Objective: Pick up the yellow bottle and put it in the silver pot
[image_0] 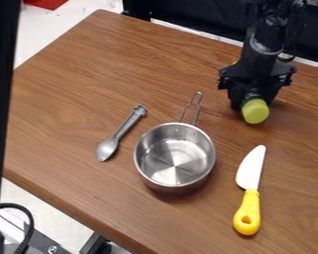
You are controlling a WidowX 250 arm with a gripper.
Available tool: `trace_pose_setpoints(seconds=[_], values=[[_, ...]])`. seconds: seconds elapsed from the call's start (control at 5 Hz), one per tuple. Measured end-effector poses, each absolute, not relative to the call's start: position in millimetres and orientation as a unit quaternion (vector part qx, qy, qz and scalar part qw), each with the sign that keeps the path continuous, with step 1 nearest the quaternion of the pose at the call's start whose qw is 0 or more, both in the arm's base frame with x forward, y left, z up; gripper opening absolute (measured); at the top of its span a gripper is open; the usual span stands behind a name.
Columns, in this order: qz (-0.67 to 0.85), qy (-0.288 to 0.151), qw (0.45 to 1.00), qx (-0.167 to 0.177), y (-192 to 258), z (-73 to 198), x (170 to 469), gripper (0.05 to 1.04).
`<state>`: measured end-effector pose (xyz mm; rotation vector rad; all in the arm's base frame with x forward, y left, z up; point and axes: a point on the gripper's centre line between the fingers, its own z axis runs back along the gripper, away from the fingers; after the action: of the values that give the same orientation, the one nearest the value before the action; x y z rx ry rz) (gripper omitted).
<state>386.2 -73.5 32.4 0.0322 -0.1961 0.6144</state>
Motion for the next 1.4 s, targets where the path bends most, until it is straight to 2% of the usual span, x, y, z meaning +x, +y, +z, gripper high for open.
trace_pose_setpoints(seconds=[0.2,0.4,0.6,0.8,1.0,1.4], values=[[0.262,-0.116,0.958,-0.015,-75,62,381,0.631],[0.233,-0.107,0.966,-0.025,-70,73,365,0.631],[0.175,-0.094,0.979,-0.036,-60,89,335,0.631],[0.117,-0.096,0.988,-0.034,-40,88,314,0.631],[0.063,-0.102,0.992,-0.046,-25,85,298,0.631],[0.019,-0.11,0.993,-0.044,-1,67,284,0.631]])
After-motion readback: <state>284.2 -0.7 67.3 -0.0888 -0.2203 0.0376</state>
